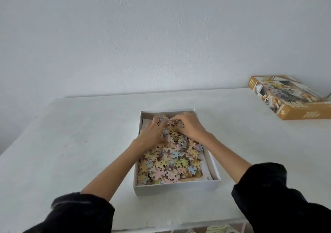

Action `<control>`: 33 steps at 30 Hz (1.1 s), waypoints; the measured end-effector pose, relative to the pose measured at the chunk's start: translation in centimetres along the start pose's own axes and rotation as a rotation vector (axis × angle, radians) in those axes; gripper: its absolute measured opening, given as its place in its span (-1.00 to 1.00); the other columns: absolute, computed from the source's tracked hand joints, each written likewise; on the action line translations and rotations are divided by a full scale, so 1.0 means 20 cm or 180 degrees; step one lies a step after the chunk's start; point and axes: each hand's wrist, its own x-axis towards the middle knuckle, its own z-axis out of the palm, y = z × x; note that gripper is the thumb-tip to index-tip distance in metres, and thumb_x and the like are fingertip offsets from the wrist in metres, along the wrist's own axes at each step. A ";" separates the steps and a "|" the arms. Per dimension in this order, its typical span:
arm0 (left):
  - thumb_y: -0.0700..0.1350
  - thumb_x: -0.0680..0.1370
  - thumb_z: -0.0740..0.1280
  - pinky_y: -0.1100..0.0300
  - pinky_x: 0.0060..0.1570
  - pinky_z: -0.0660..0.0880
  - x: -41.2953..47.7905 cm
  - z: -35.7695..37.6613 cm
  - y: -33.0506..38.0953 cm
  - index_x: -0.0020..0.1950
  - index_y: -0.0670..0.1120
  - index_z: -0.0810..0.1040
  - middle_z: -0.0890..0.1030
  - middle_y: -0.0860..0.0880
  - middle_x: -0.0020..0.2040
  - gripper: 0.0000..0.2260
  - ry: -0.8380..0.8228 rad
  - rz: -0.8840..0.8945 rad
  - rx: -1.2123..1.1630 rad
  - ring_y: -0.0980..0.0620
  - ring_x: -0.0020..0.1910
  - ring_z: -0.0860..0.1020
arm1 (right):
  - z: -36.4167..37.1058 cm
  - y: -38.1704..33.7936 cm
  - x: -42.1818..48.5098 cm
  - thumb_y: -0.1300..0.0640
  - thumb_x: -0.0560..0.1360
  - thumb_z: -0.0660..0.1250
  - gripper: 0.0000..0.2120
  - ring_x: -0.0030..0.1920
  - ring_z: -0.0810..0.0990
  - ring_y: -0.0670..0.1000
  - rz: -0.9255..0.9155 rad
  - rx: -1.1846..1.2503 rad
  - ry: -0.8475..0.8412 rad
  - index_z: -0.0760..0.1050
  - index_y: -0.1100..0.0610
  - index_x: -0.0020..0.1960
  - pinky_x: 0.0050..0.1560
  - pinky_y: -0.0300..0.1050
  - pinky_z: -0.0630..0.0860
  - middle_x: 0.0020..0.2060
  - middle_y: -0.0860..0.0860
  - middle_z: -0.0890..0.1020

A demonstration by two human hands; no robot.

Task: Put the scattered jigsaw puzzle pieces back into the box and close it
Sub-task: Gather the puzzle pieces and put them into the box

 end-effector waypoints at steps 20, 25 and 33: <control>0.23 0.50 0.20 -0.13 0.39 0.23 -0.18 -0.08 0.17 0.51 0.08 -0.18 0.00 -0.18 0.52 -0.25 -0.1332 -0.0006 0.0535 -0.22 0.43 0.22 | -0.16 -0.13 -0.20 -0.07 0.35 0.44 -0.27 0.29 0.42 0.10 -0.0125 -0.0966 -0.1429 0.19 -0.08 0.43 0.20 0.00 0.40 0.35 0.05 0.40; 0.34 0.38 0.28 -0.23 0.40 -0.26 -0.27 0.04 0.12 0.45 0.07 -0.40 -0.45 -0.15 0.44 -0.01 -0.1454 -0.0057 0.0776 -0.21 0.42 -0.41 | -0.09 -0.04 -0.31 -0.13 0.26 0.49 0.07 0.49 -0.22 0.16 0.0005 -0.1155 -0.1962 -0.20 -0.13 0.48 0.44 0.17 0.04 0.49 0.05 -0.26; 0.21 0.58 -0.03 -0.18 0.43 -0.17 -0.08 0.06 0.08 0.52 -0.08 -0.15 -0.24 -0.12 0.53 -0.37 -0.0310 -0.0305 0.0182 -0.15 0.49 -0.28 | -0.01 -0.03 -0.19 0.33 0.53 0.13 -0.35 0.50 -0.07 0.19 0.0212 -0.0536 -0.0743 -0.12 0.07 0.50 0.46 0.09 0.08 0.50 0.18 -0.06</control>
